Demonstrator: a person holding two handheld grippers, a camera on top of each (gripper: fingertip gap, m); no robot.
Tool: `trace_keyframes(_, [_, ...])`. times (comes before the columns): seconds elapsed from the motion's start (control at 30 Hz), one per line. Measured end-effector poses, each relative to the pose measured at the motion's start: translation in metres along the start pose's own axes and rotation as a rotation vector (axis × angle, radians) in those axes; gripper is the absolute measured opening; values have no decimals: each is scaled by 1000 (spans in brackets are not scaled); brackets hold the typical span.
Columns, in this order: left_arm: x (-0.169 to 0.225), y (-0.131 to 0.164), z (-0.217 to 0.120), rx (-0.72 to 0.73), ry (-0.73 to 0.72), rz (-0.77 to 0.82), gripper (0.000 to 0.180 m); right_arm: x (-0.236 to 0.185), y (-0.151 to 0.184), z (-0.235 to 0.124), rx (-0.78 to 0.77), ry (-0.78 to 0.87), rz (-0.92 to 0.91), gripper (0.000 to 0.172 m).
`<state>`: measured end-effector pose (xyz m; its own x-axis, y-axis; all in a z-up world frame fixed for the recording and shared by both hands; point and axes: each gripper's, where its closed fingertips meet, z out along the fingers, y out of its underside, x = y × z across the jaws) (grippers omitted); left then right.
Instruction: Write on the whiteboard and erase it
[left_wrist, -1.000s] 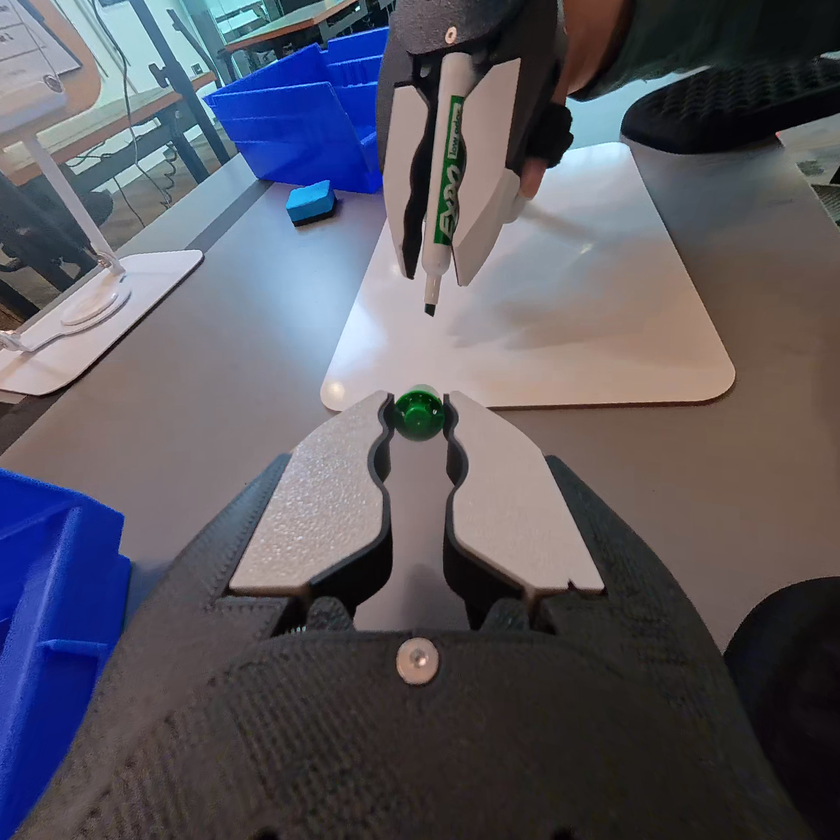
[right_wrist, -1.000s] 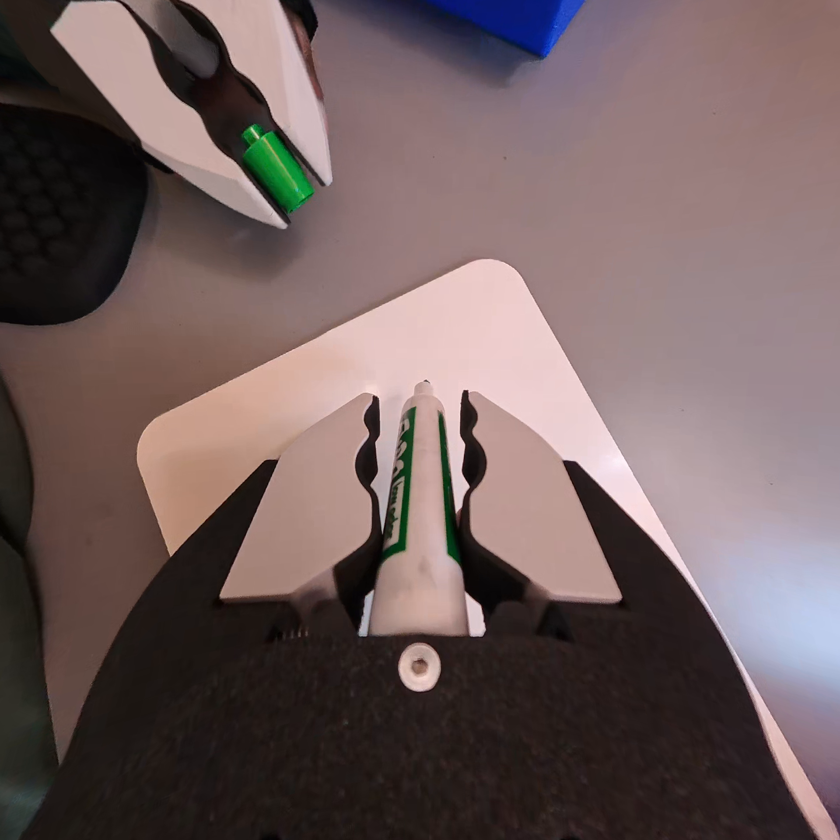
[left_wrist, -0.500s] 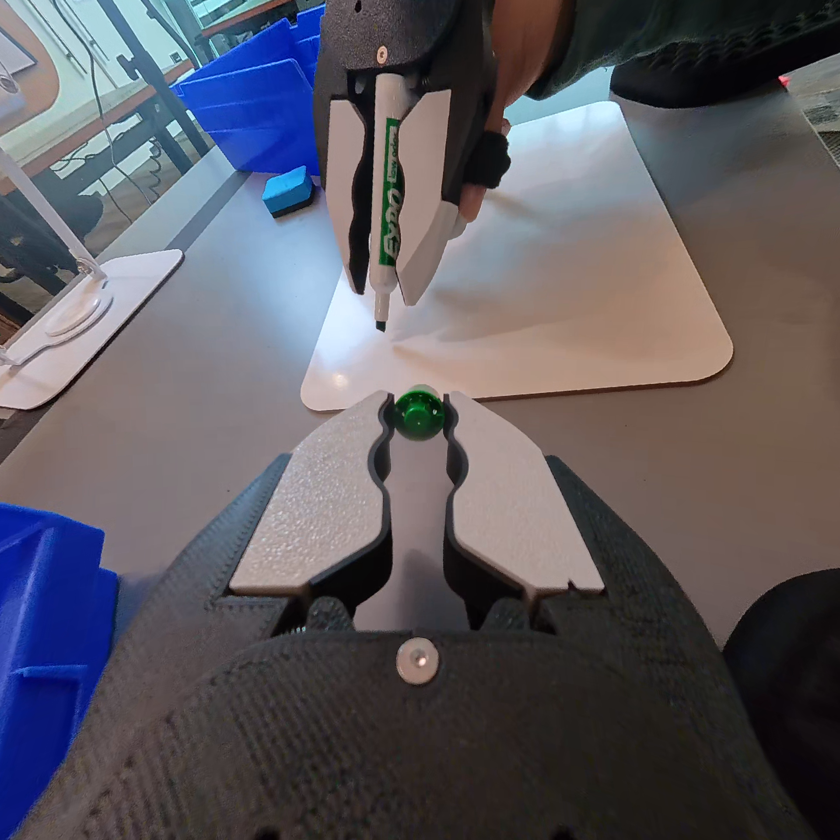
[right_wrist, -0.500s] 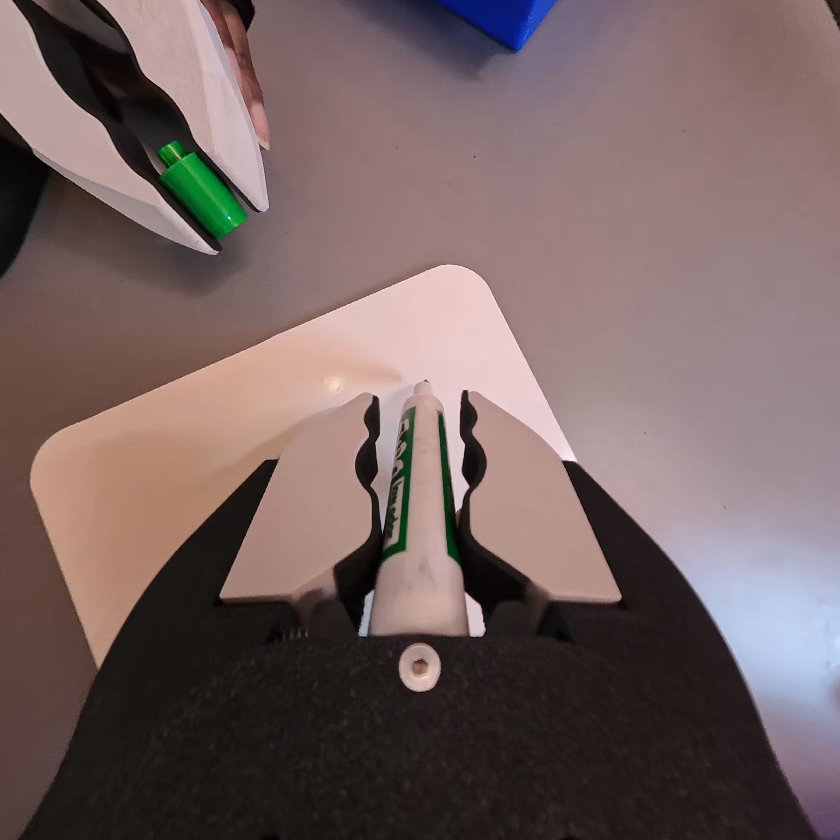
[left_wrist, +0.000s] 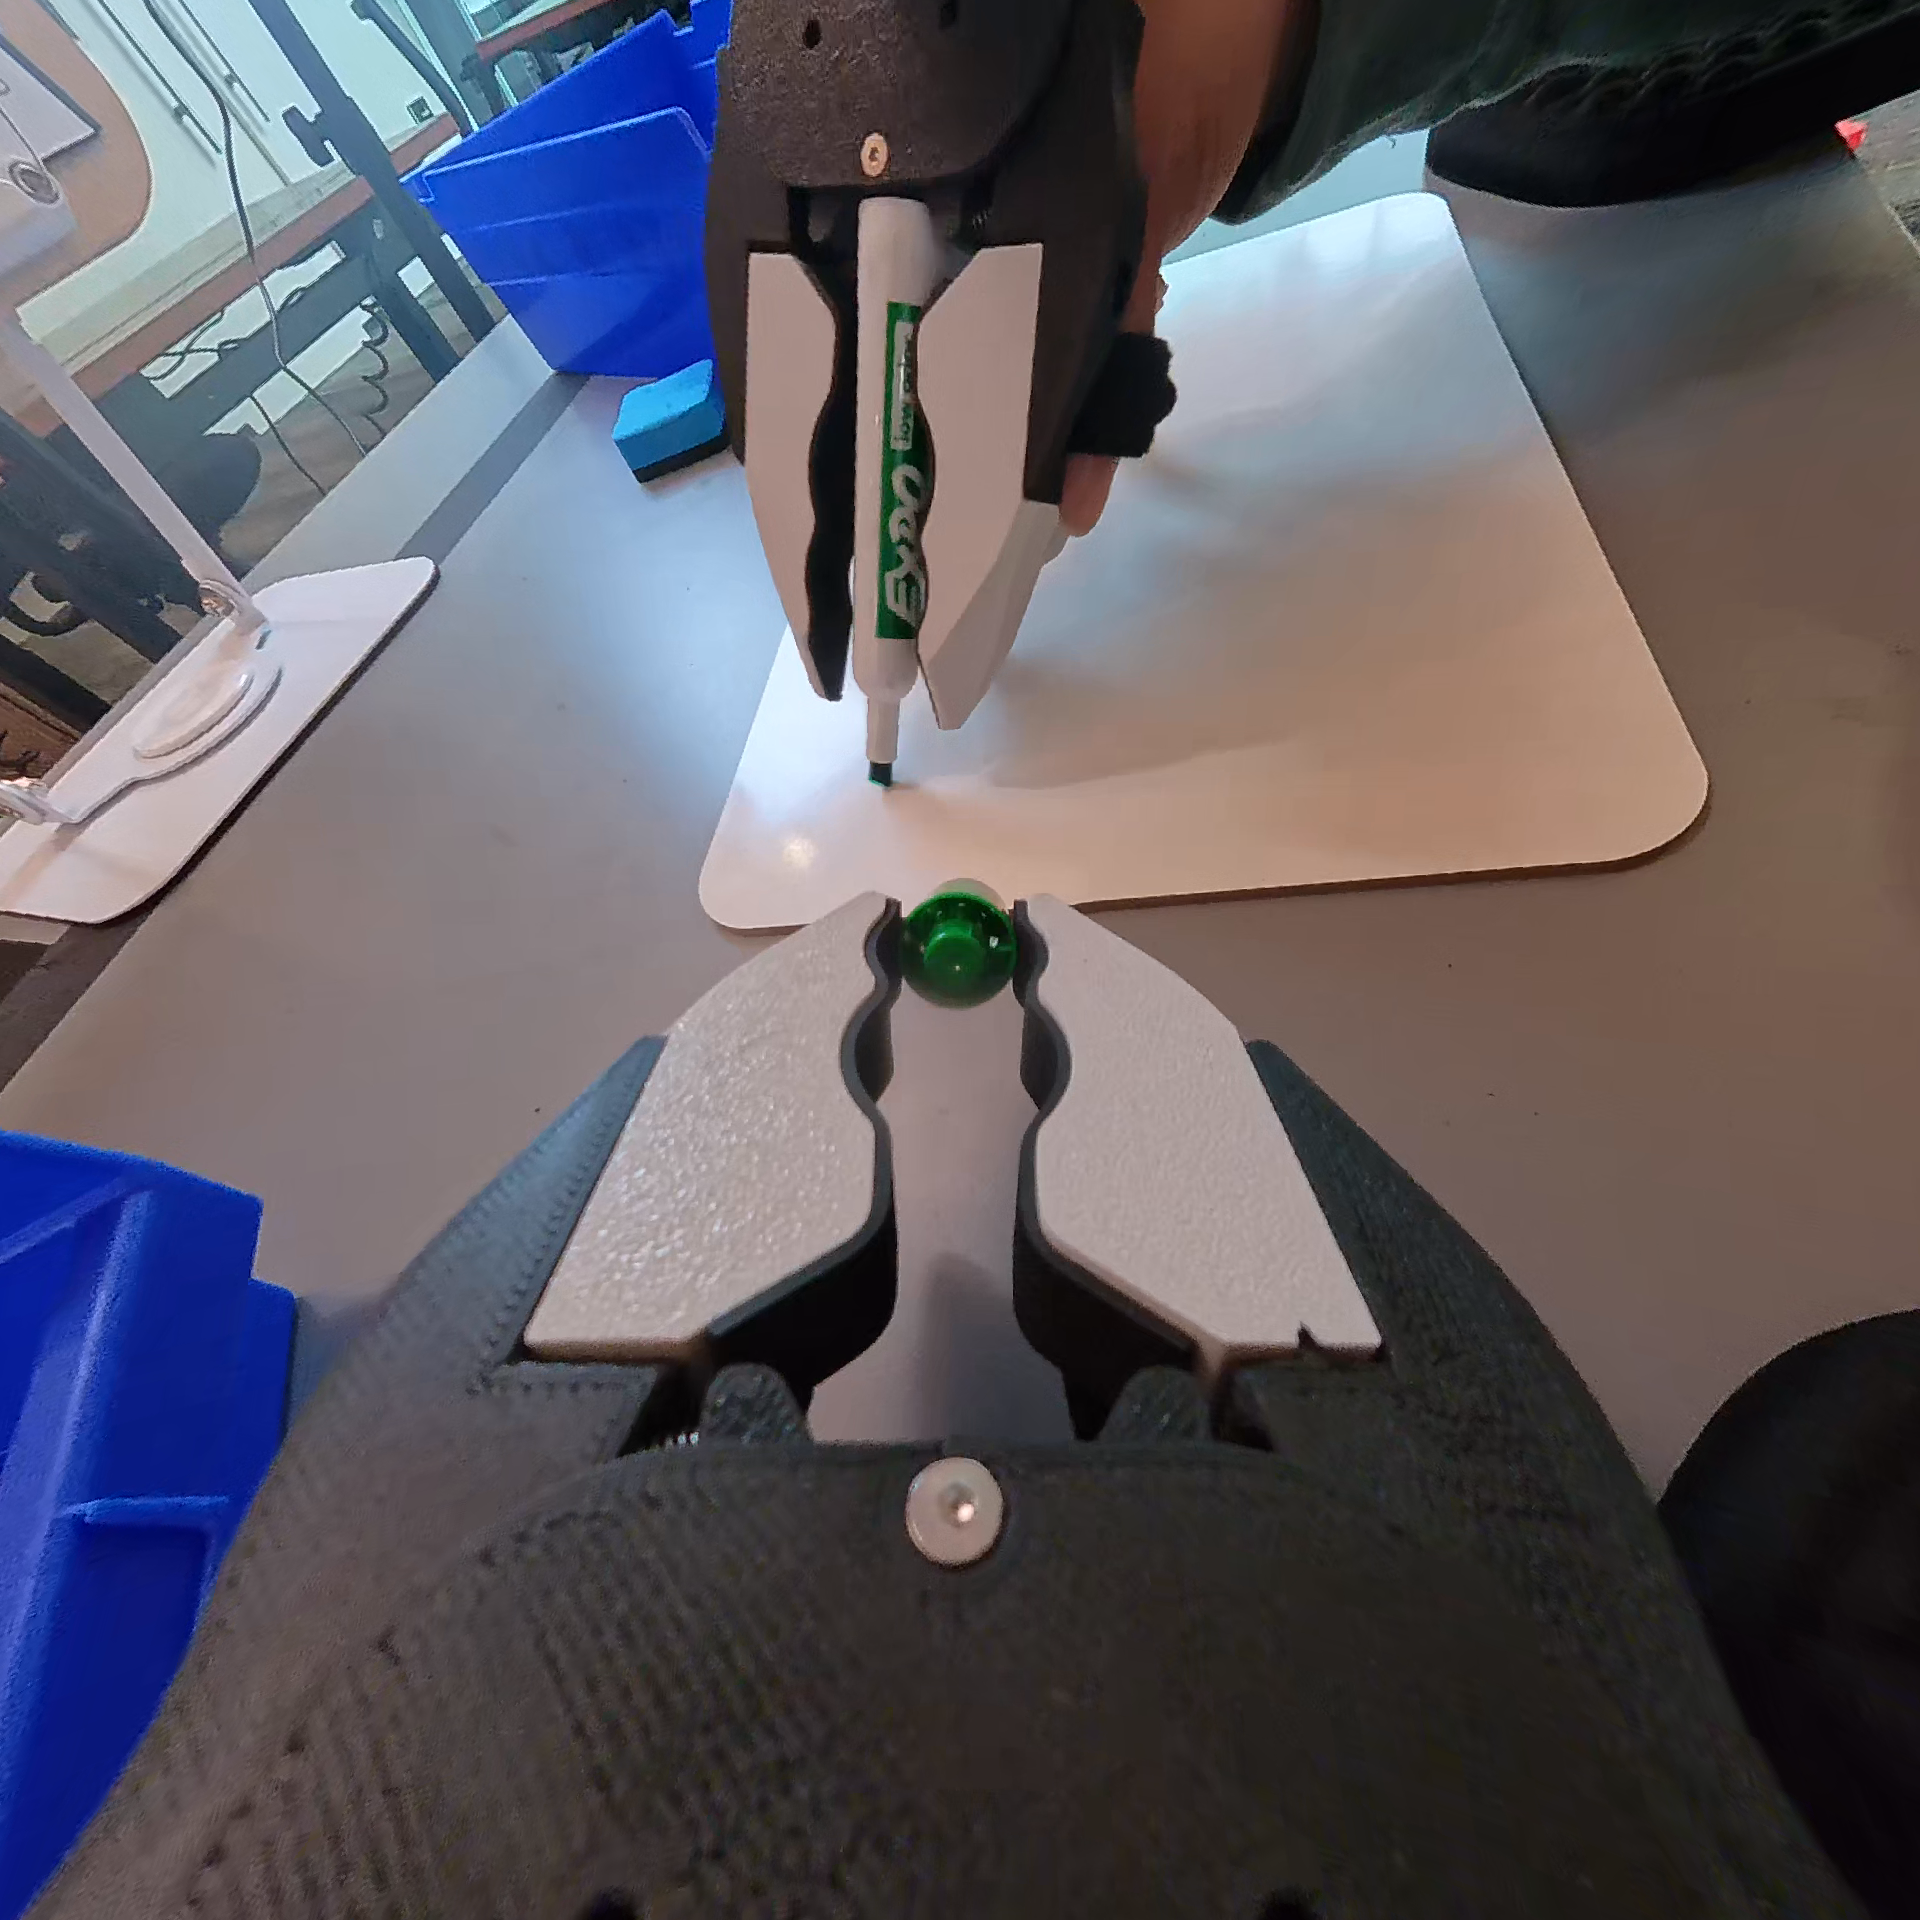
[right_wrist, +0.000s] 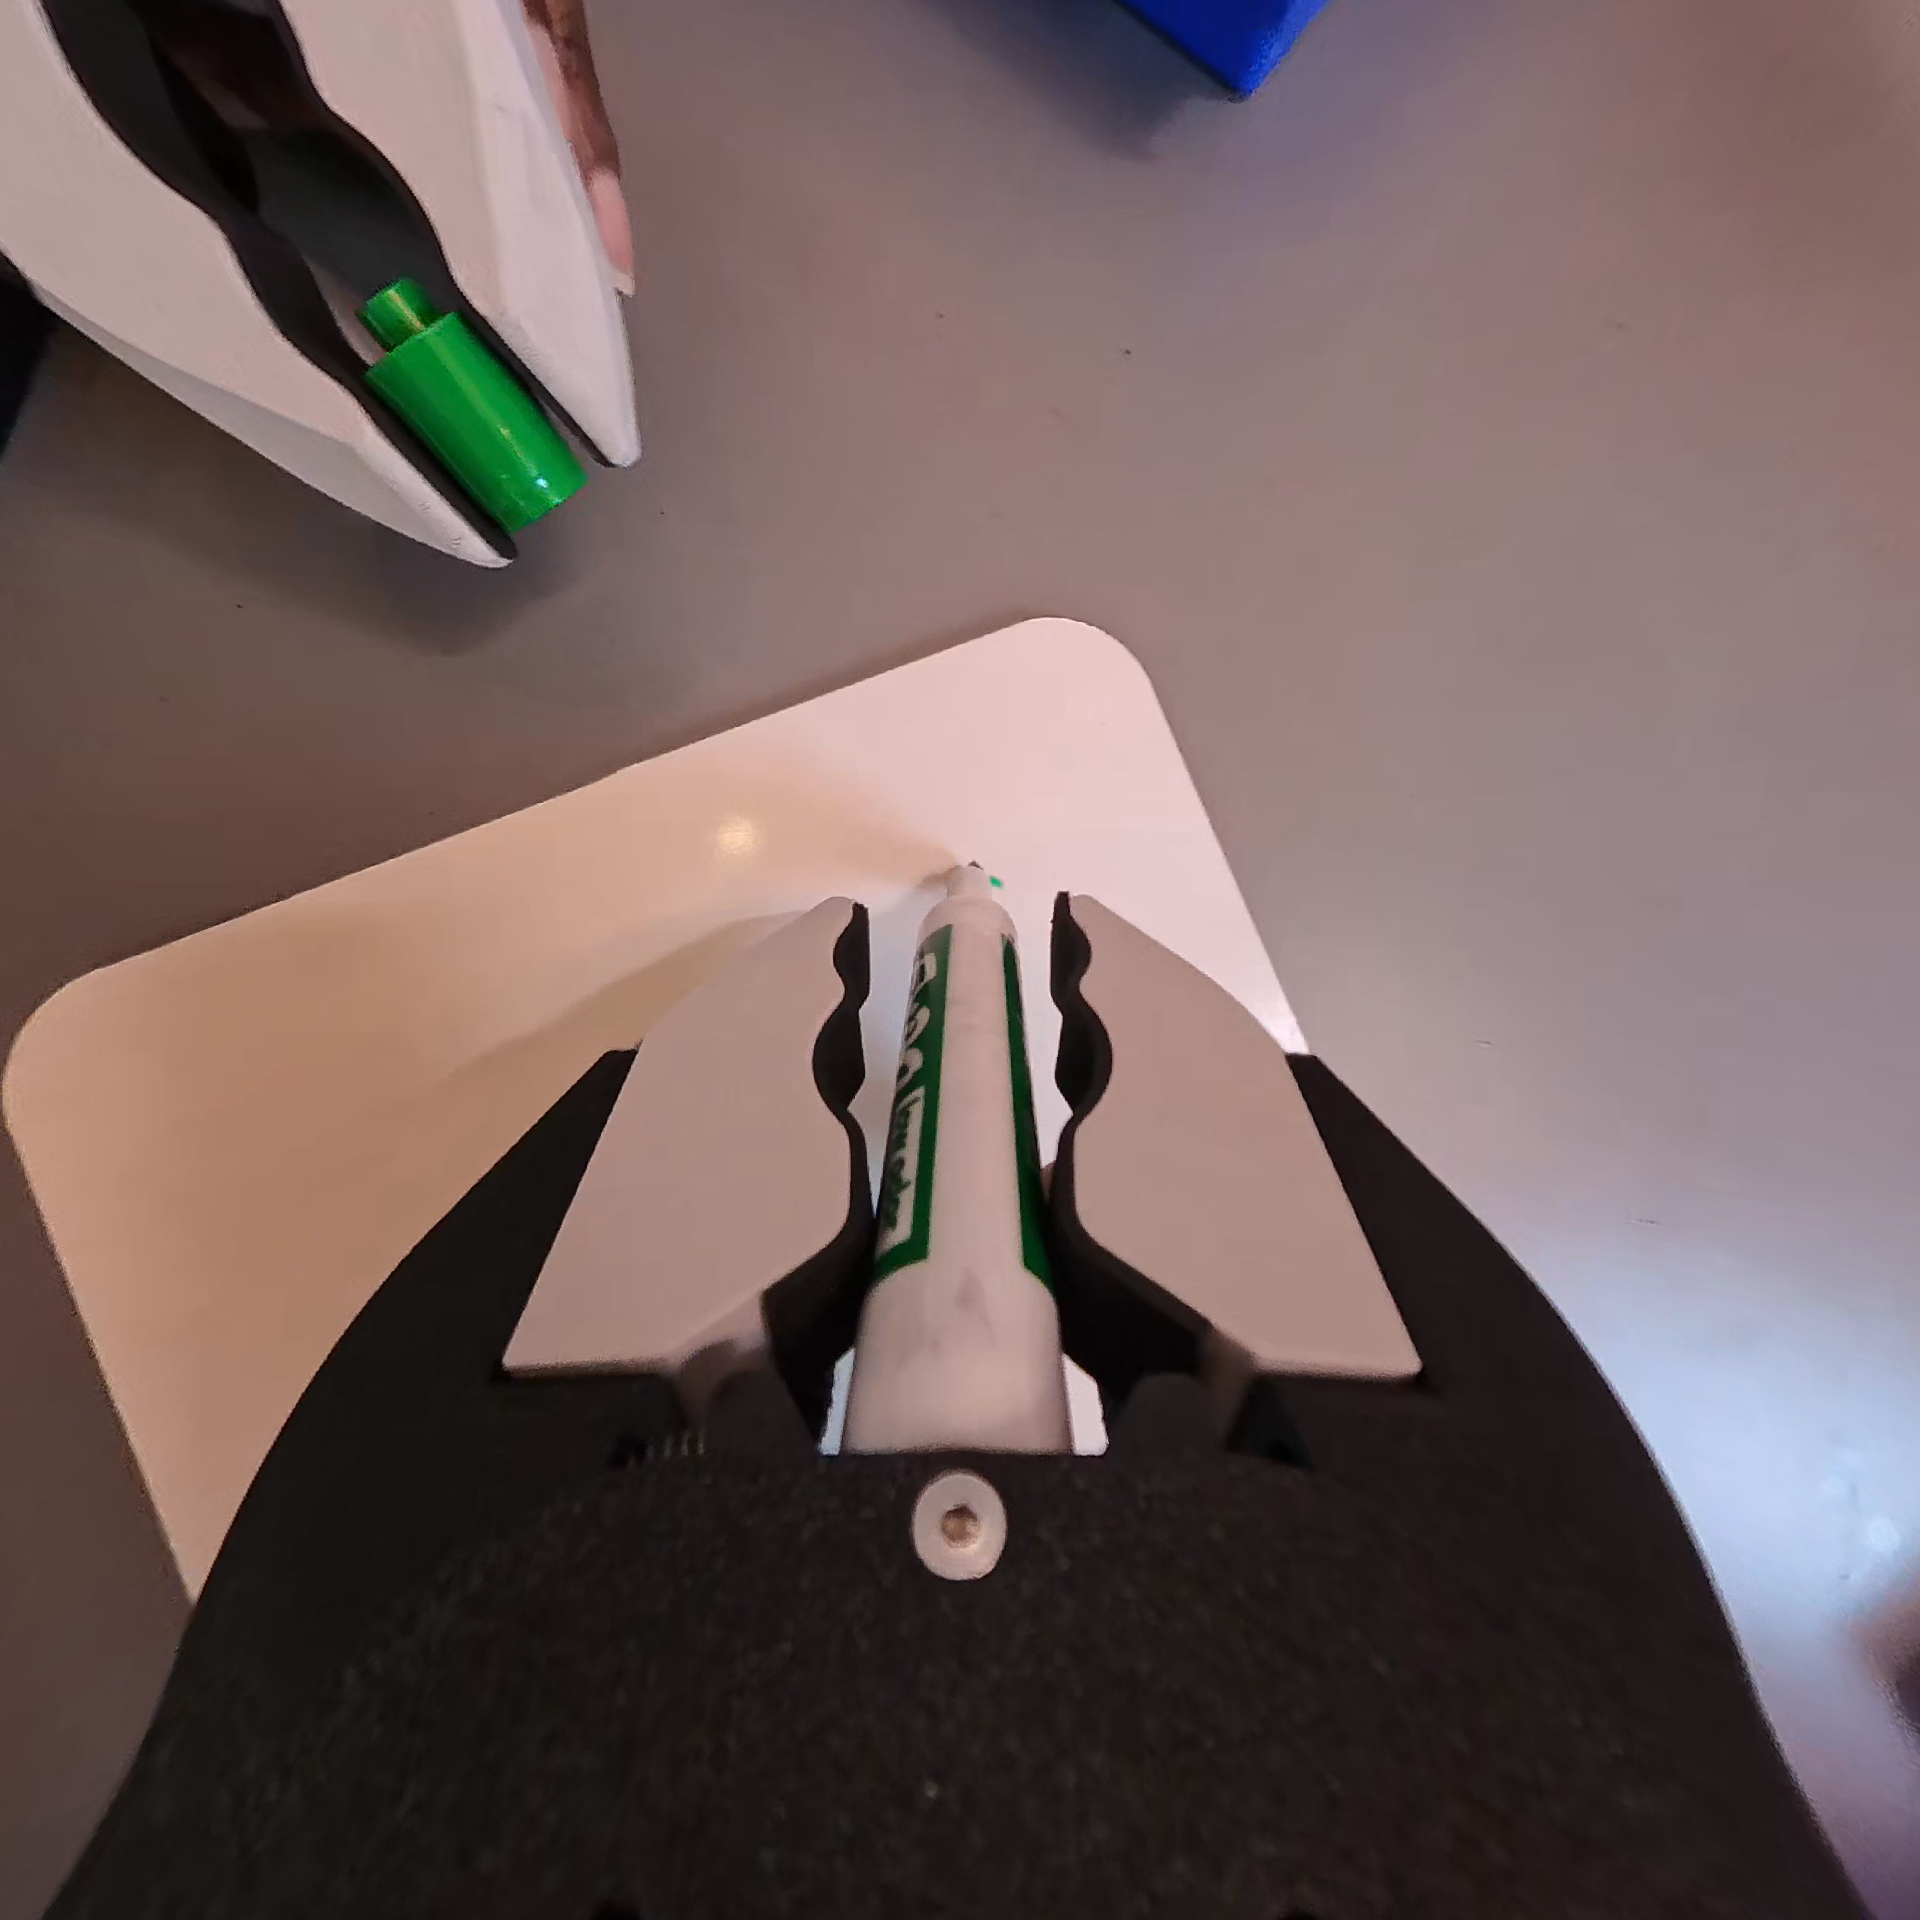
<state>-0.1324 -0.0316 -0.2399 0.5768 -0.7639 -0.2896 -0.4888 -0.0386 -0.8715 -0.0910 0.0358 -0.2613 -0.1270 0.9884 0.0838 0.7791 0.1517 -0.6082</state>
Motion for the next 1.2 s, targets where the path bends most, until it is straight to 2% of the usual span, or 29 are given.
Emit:
trace_keyframes(0.4, [1,2,1,-12,7,0,20,-65,5,-10,-34,-110,-83,35])
trace_keyframes(0.6, [2,2,1,-13,6,3,20,-12,-4,-17,28,33,-28,34])
trace_keyframes(0.7, [1,3,1,-14,7,2,20,5,2,-13,21,48,-5,34])
trace_keyframes(1.2, [0,4,1,-19,5,-5,20,6,4,-2,16,32,-11,35])
